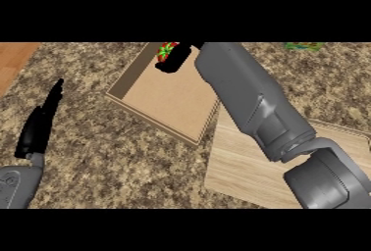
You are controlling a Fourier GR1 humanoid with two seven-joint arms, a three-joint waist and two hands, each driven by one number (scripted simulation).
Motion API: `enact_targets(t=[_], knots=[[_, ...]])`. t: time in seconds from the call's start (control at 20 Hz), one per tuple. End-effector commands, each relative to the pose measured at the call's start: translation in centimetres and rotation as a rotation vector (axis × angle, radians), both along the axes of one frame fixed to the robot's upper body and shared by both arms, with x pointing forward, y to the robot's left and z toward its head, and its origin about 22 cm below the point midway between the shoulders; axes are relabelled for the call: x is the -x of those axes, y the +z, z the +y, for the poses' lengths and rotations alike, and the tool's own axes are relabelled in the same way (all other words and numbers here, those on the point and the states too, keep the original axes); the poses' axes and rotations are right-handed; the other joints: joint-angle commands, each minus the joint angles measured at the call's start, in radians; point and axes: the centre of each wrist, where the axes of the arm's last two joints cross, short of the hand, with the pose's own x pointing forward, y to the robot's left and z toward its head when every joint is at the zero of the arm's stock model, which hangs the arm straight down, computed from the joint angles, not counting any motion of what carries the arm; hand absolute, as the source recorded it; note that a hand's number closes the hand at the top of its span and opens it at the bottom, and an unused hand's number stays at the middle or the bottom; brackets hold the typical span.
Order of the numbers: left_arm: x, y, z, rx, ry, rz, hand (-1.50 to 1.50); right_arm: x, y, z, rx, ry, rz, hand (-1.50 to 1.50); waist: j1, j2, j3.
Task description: Pick the tomato from the tray and place it in the cardboard box
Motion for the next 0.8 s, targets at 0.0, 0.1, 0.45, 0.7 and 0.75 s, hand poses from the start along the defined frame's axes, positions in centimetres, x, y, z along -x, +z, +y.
enact_targets(t=[0.0,0.1,0.45,0.7,0.75], knots=[[-0.2,0.1,-0.2,0.004,-0.034,0.001,0.00,0.0,-1.3,-0.5,-0.011,-0.051,0.100,-1.50,0.033,0.007,-0.001],[-1.3,0.3,-1.6,-0.005,-0.048,-0.013,0.00,0.0,-2.4,-1.0,-0.019,-0.051,0.095,-1.50,0.042,0.012,-0.001],[-0.9,-0.1,-1.1,0.009,-0.032,0.005,0.00,0.0,-2.8,-1.4,-0.207,-0.020,-0.001,-1.50,0.028,0.006,0.002],[0.0,-0.8,-0.8,0.005,-0.015,0.001,0.00,-0.2,-0.9,-1.1,-0.407,-0.054,-0.034,-1.50,0.004,0.004,0.003],[0.1,-0.5,0.3,-0.017,-0.009,0.006,0.00,-0.2,-0.7,-1.0,-0.441,-0.074,-0.029,-1.50,0.009,0.005,0.002]])
